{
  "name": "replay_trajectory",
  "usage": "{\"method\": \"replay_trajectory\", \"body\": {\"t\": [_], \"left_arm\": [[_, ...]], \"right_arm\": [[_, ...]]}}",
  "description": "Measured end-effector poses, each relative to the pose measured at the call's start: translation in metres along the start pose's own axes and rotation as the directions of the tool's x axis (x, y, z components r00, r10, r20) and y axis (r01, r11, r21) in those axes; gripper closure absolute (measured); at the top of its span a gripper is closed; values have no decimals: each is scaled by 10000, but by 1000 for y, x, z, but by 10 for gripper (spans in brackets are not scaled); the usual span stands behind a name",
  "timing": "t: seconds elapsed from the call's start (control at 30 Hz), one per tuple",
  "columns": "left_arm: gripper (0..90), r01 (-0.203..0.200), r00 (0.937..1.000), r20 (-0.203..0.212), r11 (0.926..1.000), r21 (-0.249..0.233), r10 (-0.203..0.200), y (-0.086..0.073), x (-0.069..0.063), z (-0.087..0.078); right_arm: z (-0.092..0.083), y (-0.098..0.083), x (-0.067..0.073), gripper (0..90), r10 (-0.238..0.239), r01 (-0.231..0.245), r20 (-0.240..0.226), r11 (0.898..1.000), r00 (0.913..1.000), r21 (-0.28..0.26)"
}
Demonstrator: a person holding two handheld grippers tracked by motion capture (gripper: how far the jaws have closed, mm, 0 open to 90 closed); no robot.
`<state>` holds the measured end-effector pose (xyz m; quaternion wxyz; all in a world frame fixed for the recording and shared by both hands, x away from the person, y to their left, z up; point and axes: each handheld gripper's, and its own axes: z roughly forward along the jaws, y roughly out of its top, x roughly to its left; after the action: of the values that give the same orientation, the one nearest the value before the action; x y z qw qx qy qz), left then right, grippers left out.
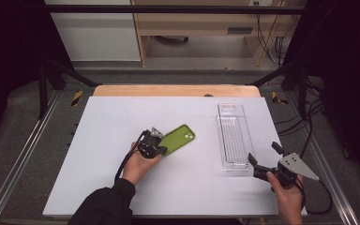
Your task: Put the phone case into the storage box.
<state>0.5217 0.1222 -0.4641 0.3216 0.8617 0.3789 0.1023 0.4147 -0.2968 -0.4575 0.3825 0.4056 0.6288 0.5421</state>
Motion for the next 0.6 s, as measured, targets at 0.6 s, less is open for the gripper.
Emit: {"method": "replay_trajectory", "body": {"t": [0.6], "left_arm": [[900,-489,9970,619,9982,359,466,-46,-6,-39]], "right_arm": [[0,0,2,34,-64,64,-48,10000,10000,55]]}}
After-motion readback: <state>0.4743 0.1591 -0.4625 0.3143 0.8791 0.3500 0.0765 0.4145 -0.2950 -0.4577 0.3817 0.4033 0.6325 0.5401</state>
